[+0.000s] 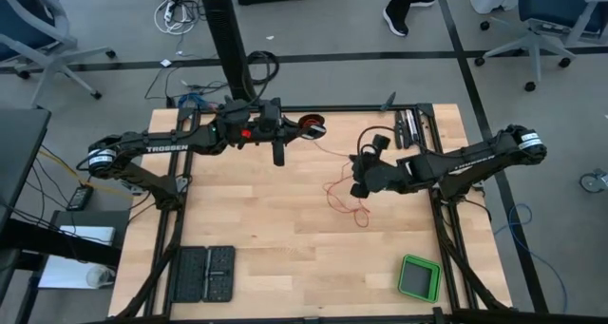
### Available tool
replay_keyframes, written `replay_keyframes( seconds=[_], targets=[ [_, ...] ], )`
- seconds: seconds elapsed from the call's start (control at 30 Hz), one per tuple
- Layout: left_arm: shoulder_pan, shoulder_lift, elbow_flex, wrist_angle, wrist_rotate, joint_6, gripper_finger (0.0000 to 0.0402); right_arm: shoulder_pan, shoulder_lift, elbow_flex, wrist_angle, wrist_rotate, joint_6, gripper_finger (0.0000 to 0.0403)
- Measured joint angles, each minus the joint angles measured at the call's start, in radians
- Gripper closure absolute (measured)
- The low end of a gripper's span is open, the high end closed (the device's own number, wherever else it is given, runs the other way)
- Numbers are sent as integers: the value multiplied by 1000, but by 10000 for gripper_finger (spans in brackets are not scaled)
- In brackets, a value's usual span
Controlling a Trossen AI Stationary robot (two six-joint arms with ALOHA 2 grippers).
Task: Coil cords
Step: Coil the red wire cable onto the black spool
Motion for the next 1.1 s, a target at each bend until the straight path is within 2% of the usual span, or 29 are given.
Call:
replay_keyframes(
  seconds=[0.27, 0.47, 0.53, 0.67, 0.77, 0.87, 1.0, 1.1],
  targets=[
    [18, 0, 0, -64, -19, 52, 400, -67, 0, 0, -295, 142, 278, 403],
    [15, 0, 0, -262, -80, 250, 400, -139, 0, 0, -380, 309, 389, 403],
    [13, 0, 0, -345, -135, 314, 400, -157, 0, 0, -378, 346, 387, 403],
    [5, 0, 0, -490, -333, 401, 400, -177, -8, 0, -348, 403, 380, 403],
    [1, 0, 0, -543, -449, 434, 400, -177, -18, 0, -270, 435, 330, 403],
    [-6, 0, 0, -579, -508, 439, 400, -168, -28, 0, -145, 464, 217, 403],
    [-11, 0, 0, -627, -575, 439, 400, -148, -32, 0, 97, 477, -9, 403],
    [-17, 0, 0, -665, -633, 406, 400, -136, -32, 0, 306, 431, -190, 403]
  ],
)
